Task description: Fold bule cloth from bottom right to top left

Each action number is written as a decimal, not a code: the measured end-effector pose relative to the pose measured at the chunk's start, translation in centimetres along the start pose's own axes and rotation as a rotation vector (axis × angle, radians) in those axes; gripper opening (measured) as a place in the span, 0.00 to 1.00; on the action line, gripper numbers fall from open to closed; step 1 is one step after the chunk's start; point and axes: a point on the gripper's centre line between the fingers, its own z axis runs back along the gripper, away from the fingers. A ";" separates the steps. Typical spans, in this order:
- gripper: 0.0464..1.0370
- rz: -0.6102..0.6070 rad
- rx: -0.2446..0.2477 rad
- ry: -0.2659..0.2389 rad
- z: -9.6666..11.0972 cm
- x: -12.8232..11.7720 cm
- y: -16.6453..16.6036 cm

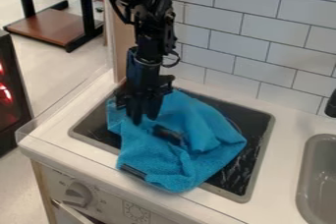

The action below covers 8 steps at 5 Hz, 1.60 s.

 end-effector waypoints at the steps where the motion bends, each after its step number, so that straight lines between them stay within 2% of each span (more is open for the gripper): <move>1: 0.08 0.030 -0.009 0.019 0.0 -0.2 0.0; 2: 0.00 0.042 -0.004 0.031 -0.1 -0.3 0.1; 4: 0.00 0.025 0.005 0.092 0.3 -1.8 0.1; 5: 0.00 0.028 -0.030 0.127 2.0 -2.6 -0.6; 7: 0.00 -0.038 -0.140 0.189 6.2 -5.4 -5.1; 8: 0.00 -0.051 -0.163 0.207 7.1 -6.0 -7.1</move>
